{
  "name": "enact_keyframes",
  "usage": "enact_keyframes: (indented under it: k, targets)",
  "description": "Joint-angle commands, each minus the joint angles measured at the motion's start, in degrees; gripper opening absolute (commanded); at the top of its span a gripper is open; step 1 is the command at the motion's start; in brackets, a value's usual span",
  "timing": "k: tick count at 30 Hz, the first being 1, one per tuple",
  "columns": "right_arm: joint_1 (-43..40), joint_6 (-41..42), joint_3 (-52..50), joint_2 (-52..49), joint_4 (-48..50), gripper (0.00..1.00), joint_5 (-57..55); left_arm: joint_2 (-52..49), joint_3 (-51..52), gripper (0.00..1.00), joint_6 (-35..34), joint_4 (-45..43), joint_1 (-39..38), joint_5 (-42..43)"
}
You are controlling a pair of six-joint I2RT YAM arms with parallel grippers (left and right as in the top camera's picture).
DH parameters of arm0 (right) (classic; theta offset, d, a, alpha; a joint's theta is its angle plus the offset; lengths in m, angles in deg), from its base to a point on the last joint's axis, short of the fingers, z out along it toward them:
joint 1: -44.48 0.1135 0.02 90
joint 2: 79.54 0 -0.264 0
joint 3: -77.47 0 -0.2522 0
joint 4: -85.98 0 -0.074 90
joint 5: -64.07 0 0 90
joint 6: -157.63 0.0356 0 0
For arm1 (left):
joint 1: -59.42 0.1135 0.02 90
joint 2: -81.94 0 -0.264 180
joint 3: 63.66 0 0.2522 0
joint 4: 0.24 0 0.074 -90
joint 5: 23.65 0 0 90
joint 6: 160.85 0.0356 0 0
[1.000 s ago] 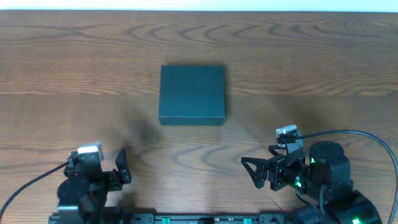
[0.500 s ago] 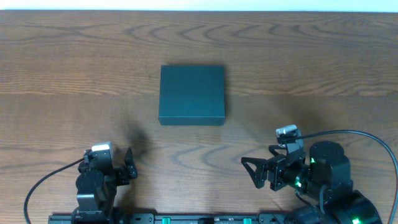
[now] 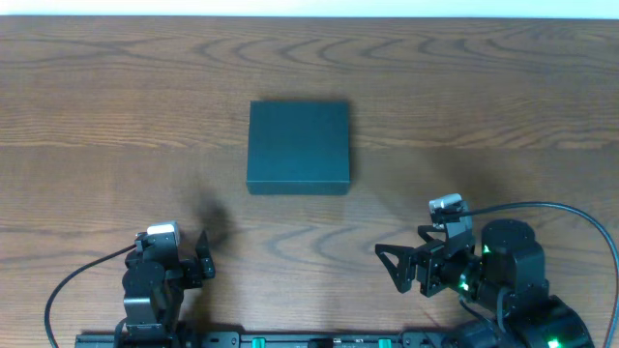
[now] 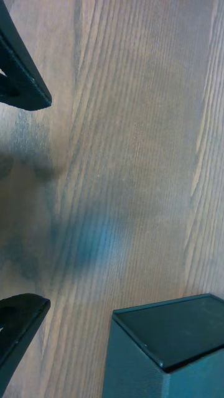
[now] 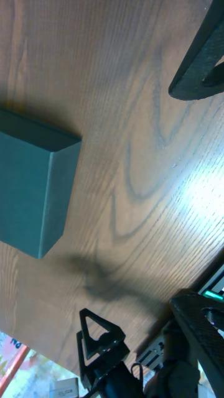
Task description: Pack container
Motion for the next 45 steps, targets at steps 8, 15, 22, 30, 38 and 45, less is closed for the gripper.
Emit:
enact_keyframes:
  k: [8,15,22,30,38,45]
  targets:
    - [-0.4,-0.1,0.3,0.2,-0.1,0.99,-0.2,0.4,0.4,0.95,0.3,-0.2,0.3,-0.4]
    - [-0.4,-0.1,0.3,0.2,-0.1,0.99,-0.2,0.4,0.4,0.95,0.3,-0.2,0.3,-0.4]
    - [-0.4,-0.1,0.3,0.2,-0.1,0.99,-0.2,0.4,0.4,0.96,0.3,-0.2,0.3,-0.4]
    - [-0.4,-7.0,0.3,1.0,-0.3,0.99,-8.3,0.4,0.4,0.95,0.3,-0.2,0.3,-0.4]
    - [-0.8,-15.7,-5.6,12.3,5.9,0.99,-28.3,0.4,0.4,0.95,0.3,-0.2,0.3,-0.4]
    - [-1.0,-18.8,-16.5,23.9,10.8,0.99,-30.1,0.4,0.4,0.95,0.3,-0.2,0.3,-0.4]
